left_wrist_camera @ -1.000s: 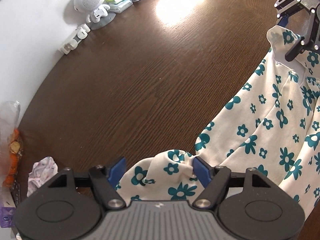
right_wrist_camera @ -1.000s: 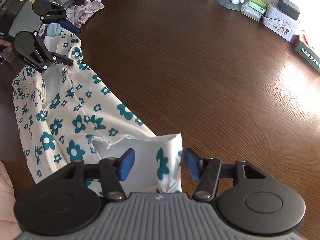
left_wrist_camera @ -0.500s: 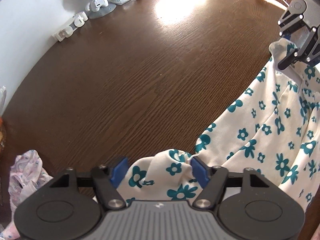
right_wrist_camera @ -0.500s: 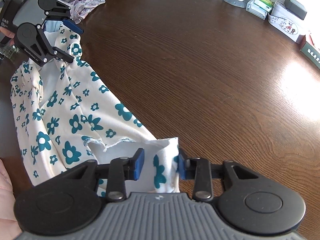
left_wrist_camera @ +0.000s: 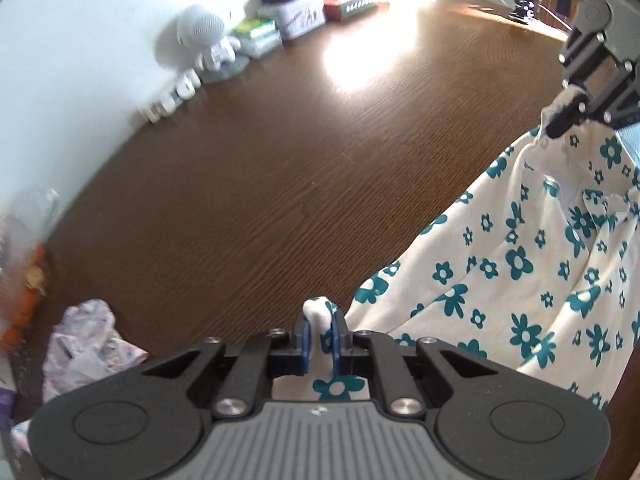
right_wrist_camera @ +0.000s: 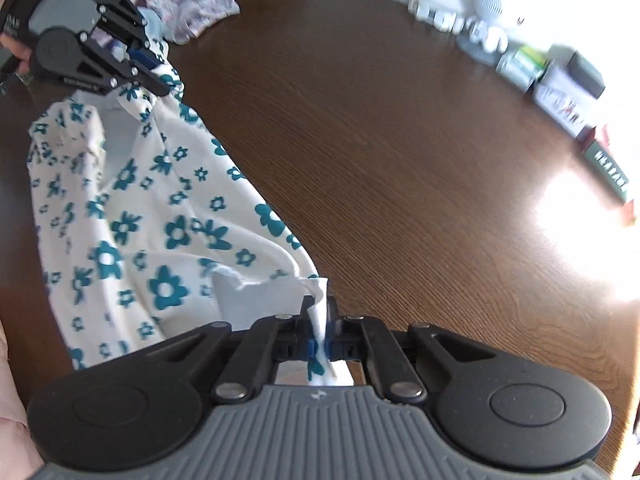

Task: Fold clothes
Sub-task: 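Fold the dress sides inward lengthwise with both tools into a long strip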

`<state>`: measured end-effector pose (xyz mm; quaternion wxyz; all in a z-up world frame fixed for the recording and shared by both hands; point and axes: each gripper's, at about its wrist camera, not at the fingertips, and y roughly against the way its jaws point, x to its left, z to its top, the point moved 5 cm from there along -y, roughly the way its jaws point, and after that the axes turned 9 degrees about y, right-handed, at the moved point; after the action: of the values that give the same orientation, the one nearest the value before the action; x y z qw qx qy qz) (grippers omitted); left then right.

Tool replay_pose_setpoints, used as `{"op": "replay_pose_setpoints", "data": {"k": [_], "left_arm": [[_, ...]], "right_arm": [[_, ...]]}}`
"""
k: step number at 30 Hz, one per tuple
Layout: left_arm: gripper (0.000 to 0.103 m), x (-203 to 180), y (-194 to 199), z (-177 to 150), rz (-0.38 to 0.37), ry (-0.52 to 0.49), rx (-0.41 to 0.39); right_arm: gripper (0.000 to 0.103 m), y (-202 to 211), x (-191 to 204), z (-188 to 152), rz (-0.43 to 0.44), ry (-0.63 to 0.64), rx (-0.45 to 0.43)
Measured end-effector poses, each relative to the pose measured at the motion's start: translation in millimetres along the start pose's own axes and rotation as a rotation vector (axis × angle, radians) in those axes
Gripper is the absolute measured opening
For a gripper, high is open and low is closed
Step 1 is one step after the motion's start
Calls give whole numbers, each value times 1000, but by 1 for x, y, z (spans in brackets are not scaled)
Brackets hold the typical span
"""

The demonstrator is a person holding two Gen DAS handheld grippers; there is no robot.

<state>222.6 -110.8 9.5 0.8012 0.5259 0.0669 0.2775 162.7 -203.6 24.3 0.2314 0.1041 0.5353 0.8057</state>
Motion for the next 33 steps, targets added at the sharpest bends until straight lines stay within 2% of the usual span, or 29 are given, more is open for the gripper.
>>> {"op": "replay_pose_setpoints", "data": {"k": [5,8,11,15,17,19,22,23,24,27,28,30,33], "left_arm": [[9,-15,50,-20,123,-9,-167],[10,-28,77,-49,155,-9,-232],[10,-48,96,-88,171,13,-265],[11,-75,98,-137,164,43,-252],[12,-82,89,-155,145,72,-219],[14,-84,80,-164,130,104,-185],[22,-83,78,-175,130,130,-159],[22,-82,80,-176,129,137,-161],[29,-82,82,-177,127,144,-163],[36,-83,95,-182,122,147,-183],[39,-83,100,-181,119,142,-195],[55,-85,106,-176,123,123,-217],[58,-92,94,-170,150,57,-196]], "right_arm": [[4,46,30,-9,-88,73,-105],[4,67,65,-22,-119,148,-148],[4,71,107,-39,-122,219,-158],[4,61,153,-67,-79,255,-133],[4,50,169,-78,-68,259,-112],[4,41,175,-84,-58,250,-100],[6,34,176,-86,-57,227,-94],[8,33,175,-86,-52,217,-95],[15,33,176,-87,-42,203,-98],[35,39,178,-91,-5,159,-116],[38,44,178,-93,2,145,-128],[39,57,176,-93,13,104,-171],[40,76,165,-85,30,14,-264]]}}
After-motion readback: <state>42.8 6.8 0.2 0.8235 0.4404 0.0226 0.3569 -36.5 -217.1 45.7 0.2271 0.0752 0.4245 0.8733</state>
